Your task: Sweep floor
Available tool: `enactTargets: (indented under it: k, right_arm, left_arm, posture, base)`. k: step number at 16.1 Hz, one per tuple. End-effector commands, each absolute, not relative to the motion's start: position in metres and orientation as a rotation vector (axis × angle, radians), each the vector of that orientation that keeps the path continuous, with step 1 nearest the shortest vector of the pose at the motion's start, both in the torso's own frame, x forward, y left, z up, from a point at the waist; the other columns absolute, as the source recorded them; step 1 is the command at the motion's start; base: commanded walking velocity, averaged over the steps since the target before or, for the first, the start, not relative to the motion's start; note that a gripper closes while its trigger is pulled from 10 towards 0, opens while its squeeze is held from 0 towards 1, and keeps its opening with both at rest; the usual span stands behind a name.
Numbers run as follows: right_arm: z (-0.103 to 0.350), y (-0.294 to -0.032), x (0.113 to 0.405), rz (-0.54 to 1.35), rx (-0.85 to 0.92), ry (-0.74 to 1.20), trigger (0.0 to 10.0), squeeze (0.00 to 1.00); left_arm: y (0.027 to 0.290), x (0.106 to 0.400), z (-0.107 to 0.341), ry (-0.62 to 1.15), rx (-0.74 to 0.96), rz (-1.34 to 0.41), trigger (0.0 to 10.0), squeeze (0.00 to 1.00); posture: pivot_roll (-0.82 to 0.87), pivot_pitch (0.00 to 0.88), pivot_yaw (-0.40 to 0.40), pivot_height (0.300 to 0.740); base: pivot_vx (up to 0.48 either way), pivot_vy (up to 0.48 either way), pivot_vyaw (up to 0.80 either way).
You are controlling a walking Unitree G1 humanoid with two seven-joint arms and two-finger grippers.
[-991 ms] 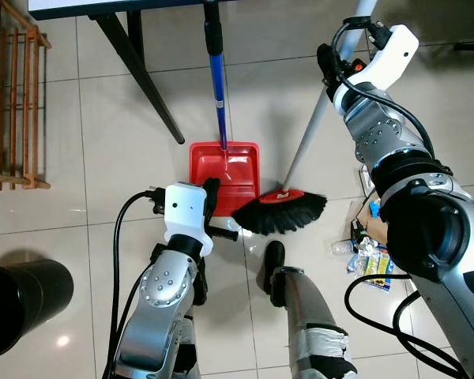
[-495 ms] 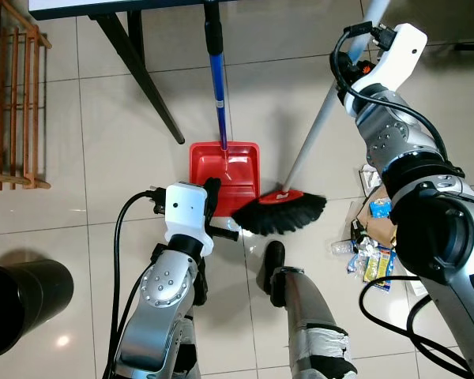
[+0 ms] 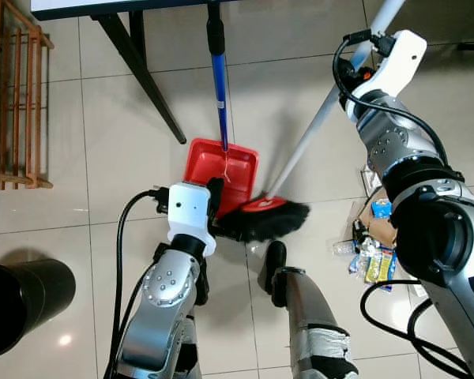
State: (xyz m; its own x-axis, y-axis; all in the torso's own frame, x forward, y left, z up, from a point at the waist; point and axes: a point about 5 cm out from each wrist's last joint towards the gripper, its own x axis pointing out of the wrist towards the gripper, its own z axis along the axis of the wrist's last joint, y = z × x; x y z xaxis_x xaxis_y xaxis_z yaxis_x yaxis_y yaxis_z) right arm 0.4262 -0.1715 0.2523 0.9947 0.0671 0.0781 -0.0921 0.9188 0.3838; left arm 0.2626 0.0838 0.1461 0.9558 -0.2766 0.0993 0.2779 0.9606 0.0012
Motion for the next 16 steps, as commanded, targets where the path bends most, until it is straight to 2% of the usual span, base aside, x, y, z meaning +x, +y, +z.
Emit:
enactTargets:
  k: [1, 4, 7, 8, 9, 12, 16]
  right_arm:
    - [0.240, -0.168, 0.425, 0.097, 0.411, -0.030, 0.0, 0.00]
    - [0.239, -0.164, 0.425, 0.131, 0.345, -0.023, 0.0, 0.00]
    - [0.226, -0.160, 0.422, 0.186, 0.207, 0.011, 0.0, 0.00]
    - [0.216, -0.160, 0.420, 0.209, 0.145, 0.026, 5.8, 0.00]
    - [0.205, -0.159, 0.417, 0.234, 0.105, 0.047, 10.0, 0.00]
    - [0.169, -0.153, 0.405, 0.283, 0.087, 0.101, 10.0, 0.00]
    - [0.162, -0.129, 0.401, 0.357, 0.194, 0.075, 10.0, 0.00]
  left_arm:
    - [0.078, 0.259, 0.134, -0.048, -0.029, -0.297, 10.0, 0.00]
    - [0.072, 0.264, 0.135, -0.063, -0.037, -0.308, 10.0, 0.00]
    - [0.063, 0.270, 0.136, -0.074, -0.056, -0.322, 10.0, 0.00]
    - [0.060, 0.271, 0.138, -0.080, -0.079, -0.325, 10.0, 0.00]
    - [0.059, 0.273, 0.136, -0.079, -0.097, -0.323, 10.0, 0.00]
    - [0.059, 0.281, 0.133, -0.083, -0.137, -0.309, 10.0, 0.00]
    - [0.073, 0.296, 0.128, -0.073, -0.115, -0.264, 10.0, 0.00]
  posture:
    - [0.19, 0.635, 0.044, 0.740]
    - [0.18, 0.596, 0.030, 0.740]
    - [0.16, 0.553, 0.010, 0.740]
    - [0.15, 0.532, 0.008, 0.740]
    - [0.14, 0.508, 0.003, 0.740]
    - [0.11, 0.424, -0.007, 0.740]
    - [0.10, 0.348, -0.012, 0.740]
  base:
    - [0.000, 0.000, 0.00]
    - [0.000, 0.000, 0.00]
    - [0.000, 0.000, 0.00]
    - [0.000, 0.000, 0.00]
    - [0.000, 0.000, 0.00]
    - [0.000, 0.000, 0.00]
    - [0.000, 0.000, 0.00]
